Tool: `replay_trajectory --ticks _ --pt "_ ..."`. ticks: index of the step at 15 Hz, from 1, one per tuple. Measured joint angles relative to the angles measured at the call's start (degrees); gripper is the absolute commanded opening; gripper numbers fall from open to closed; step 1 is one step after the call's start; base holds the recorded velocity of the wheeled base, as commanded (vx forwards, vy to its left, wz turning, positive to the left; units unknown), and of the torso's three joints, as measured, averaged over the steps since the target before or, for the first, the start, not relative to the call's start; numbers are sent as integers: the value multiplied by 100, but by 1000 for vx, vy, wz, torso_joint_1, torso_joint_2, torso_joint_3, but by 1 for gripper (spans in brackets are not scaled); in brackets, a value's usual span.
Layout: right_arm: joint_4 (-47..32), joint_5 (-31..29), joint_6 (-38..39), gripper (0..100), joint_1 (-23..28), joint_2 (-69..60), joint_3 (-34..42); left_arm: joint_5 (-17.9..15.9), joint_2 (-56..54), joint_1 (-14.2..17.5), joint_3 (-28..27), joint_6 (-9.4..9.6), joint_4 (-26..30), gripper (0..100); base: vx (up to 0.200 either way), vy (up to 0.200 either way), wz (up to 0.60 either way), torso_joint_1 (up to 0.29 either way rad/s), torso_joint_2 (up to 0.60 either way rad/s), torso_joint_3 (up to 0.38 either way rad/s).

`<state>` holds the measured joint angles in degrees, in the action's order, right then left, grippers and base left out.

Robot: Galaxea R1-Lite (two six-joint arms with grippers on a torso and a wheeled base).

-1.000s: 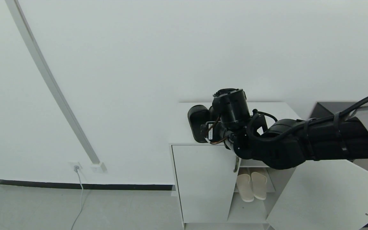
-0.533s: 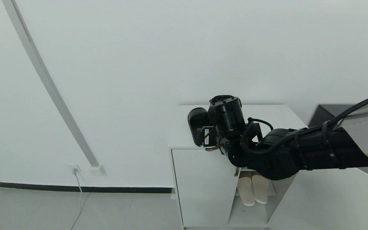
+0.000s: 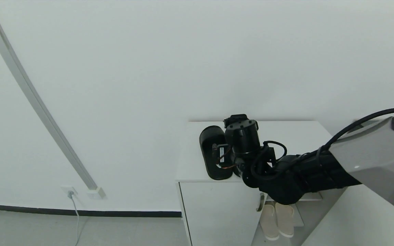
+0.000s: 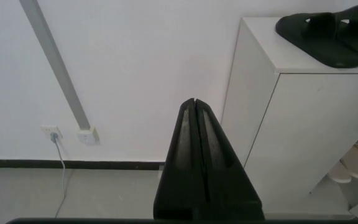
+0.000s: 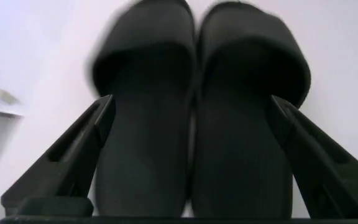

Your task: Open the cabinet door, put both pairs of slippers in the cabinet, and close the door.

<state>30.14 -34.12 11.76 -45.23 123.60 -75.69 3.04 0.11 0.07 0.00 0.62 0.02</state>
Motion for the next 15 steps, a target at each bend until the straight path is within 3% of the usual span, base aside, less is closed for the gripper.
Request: replay_trajectory --ticks 2,7,15 --pt "399 93 -374 100 55 230 12 2 -1 2 0 -2 -2 0 0 0 0 0 0 0" --pt "377 322 -503 100 363 770 -708 11 0 0 0 -20 -2 0 0 0 0 0 0 0" --pt "-501 412 -510 100 730 1507 -2287 11 -1 0 0 -18 -2 0 0 0 0 0 0 0"
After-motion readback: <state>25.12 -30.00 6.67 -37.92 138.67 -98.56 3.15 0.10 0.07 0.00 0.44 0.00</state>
